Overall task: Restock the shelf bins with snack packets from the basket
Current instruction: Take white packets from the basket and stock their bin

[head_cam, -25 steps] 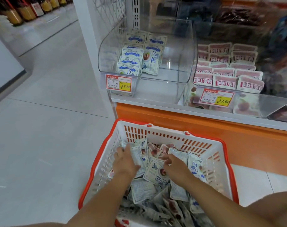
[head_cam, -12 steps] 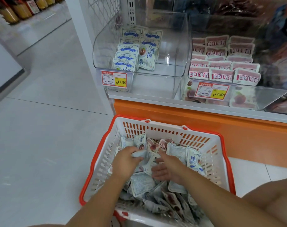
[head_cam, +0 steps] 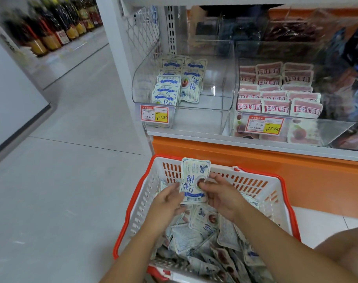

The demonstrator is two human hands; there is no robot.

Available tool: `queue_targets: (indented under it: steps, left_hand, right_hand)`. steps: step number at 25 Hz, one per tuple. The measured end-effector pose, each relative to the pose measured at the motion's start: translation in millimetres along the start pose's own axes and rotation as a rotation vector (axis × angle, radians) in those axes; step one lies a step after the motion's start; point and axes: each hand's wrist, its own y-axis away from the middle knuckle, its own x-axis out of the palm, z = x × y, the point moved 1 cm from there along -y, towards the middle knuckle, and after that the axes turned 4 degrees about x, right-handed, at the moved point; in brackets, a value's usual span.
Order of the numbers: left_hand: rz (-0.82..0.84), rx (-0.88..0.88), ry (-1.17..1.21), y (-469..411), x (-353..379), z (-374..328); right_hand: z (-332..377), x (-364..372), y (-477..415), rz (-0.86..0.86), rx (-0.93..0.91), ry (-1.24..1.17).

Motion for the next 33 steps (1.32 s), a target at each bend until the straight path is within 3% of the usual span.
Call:
queue_targets:
  steps: [7, 9, 12, 15, 20, 30, 33]
  left_hand:
    - [0.069, 0.094, -0.287, -11, 2, -22]
    - [0.017, 0.061, -0.087, -16, 1, -25]
    - [0.015, -0.033, 0.171, -15, 9, -17]
    - [-0.023, -0.049, 0.231, -12, 11, -14]
    - [0.037, -0.019, 0.16, -13, 0, -28]
    - [0.027, 0.048, 0.011, -13, 3, -42]
    - [0.088, 0.101, -0.058, -13, 3, -71]
  right_hand:
    - [12, -5, 8, 0.006, -0.048, 0.259]
    - [16, -10, 7, -0.009, -0.065, 0.214]
    - [11, -11, 5, 0.024, -0.029, -0.049]
    - [7, -5, 8, 0.069, 0.022, 0.17]
    - [22, 2, 16, -0.035, -0.156, 0.461]
    - [25, 16, 25, -0.09, -0.213, 0.419]
    - [39, 39, 42, -0.105, -0.32, 0.59]
